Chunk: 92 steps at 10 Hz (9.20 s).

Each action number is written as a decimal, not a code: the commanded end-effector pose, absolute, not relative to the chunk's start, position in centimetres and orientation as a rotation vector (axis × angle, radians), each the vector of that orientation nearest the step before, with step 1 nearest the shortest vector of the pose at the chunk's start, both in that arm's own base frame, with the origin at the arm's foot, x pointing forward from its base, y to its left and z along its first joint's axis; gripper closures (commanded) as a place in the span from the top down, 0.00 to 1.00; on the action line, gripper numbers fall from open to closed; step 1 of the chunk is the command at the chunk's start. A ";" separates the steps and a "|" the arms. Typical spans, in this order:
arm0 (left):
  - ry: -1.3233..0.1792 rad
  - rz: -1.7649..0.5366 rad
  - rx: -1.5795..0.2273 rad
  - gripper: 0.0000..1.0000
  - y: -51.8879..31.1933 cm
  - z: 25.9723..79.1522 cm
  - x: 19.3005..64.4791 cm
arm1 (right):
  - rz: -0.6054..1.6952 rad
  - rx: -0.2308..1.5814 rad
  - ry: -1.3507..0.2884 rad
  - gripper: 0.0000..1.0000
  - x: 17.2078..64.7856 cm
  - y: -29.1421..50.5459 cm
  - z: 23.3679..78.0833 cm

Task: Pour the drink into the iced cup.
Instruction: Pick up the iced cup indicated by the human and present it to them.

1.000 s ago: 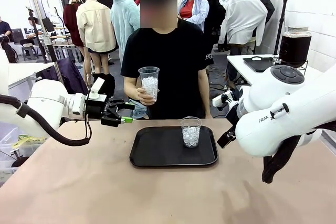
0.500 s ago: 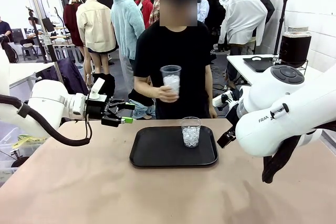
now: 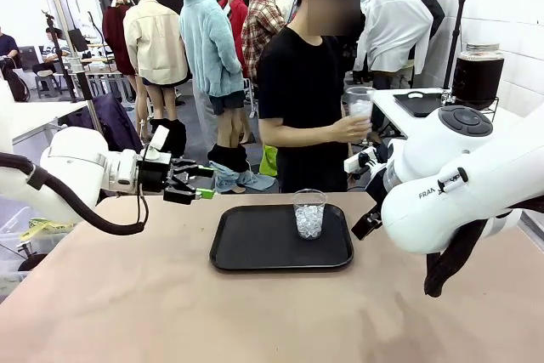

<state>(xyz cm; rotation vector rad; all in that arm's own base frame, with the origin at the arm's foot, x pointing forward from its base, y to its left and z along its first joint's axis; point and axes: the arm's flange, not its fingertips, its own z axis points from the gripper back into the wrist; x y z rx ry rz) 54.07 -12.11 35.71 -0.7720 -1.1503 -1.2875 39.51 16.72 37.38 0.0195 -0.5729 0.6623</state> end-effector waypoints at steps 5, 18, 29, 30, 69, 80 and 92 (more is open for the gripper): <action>-0.849 -1.023 -0.385 1.00 -12.0 39.5 46.3 | 0.663 0.020 -0.572 1.00 39.5 16.7 37.4; -0.646 -0.741 -0.078 1.00 -13.3 40.5 40.5 | 0.663 0.020 -0.572 1.00 39.5 16.7 37.4; -0.663 -0.723 -0.101 1.00 -13.1 38.0 40.7 | 0.663 0.020 -0.572 1.00 39.5 16.7 37.4; -0.663 -0.723 -0.101 1.00 -13.1 38.0 40.7 | 0.663 0.020 -0.572 1.00 39.5 16.7 37.4; -0.663 -0.723 -0.101 1.00 -13.1 38.0 40.7 | 0.663 0.020 -0.572 1.00 39.5 16.7 37.4; -0.663 -0.723 -0.101 1.00 -13.1 38.0 40.7 | 0.663 0.020 -0.572 1.00 39.5 16.7 37.4; -0.663 -0.723 -0.101 1.00 -13.1 38.0 40.7 | 0.663 0.020 -0.572 1.00 39.5 16.7 37.4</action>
